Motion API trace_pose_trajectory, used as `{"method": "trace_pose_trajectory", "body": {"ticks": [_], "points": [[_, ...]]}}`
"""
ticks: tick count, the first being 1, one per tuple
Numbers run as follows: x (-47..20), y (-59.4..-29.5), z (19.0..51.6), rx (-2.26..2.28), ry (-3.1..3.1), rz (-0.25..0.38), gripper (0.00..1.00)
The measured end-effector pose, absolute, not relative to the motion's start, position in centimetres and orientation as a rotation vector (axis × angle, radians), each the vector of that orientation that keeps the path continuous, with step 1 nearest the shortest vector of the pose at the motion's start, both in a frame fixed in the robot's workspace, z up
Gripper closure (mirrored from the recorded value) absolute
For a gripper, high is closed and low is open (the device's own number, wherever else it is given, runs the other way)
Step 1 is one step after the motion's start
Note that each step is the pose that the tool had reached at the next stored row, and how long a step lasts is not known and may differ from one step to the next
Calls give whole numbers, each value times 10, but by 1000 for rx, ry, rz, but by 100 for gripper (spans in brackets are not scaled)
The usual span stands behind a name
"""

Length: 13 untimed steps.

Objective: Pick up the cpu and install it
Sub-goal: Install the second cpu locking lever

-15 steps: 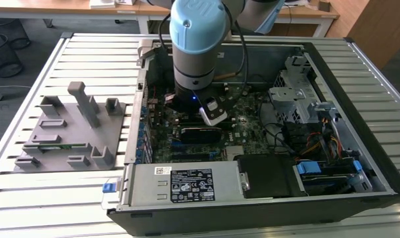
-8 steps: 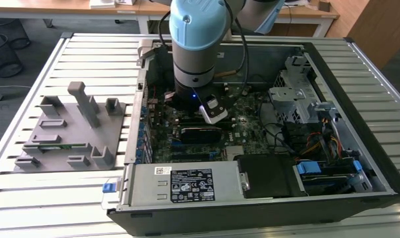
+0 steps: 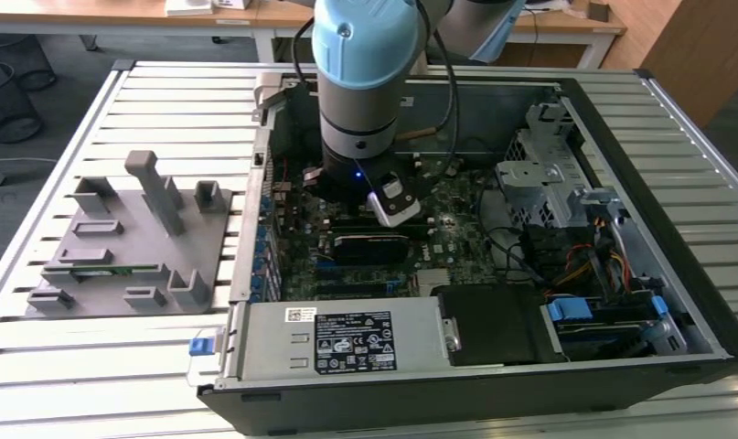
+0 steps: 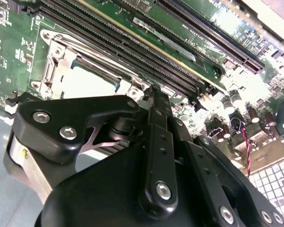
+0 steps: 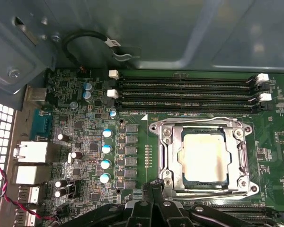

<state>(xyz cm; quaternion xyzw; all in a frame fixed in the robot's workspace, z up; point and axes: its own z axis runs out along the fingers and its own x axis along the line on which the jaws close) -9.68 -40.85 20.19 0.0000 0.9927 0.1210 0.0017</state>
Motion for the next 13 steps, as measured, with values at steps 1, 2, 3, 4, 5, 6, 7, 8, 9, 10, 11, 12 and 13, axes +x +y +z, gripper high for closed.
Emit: {"method": "trace_pose_trajectory", "body": {"ticks": [1, 2, 3, 4, 5, 6, 7, 8, 9, 10, 11, 12, 13], "points": [[-97, -408, 202, 0, 3115, 380, 89], [-97, -408, 202, 0, 3115, 378, 89], [-97, -408, 202, 0, 3115, 377, 89], [-97, -408, 202, 0, 3115, 377, 89], [-97, -408, 202, 0, 3115, 376, 89], [-97, -408, 202, 0, 3115, 376, 89], [-97, -409, 203, 0, 3115, 375, 89], [-97, -408, 204, 0, 3115, 376, 89], [-97, -408, 206, 0, 3115, 376, 89], [-97, -408, 208, 0, 3115, 376, 89], [-97, -408, 209, 0, 3115, 376, 89], [-97, -408, 210, 0, 3115, 376, 89], [-97, -408, 211, 0, 3115, 376, 89]]}}
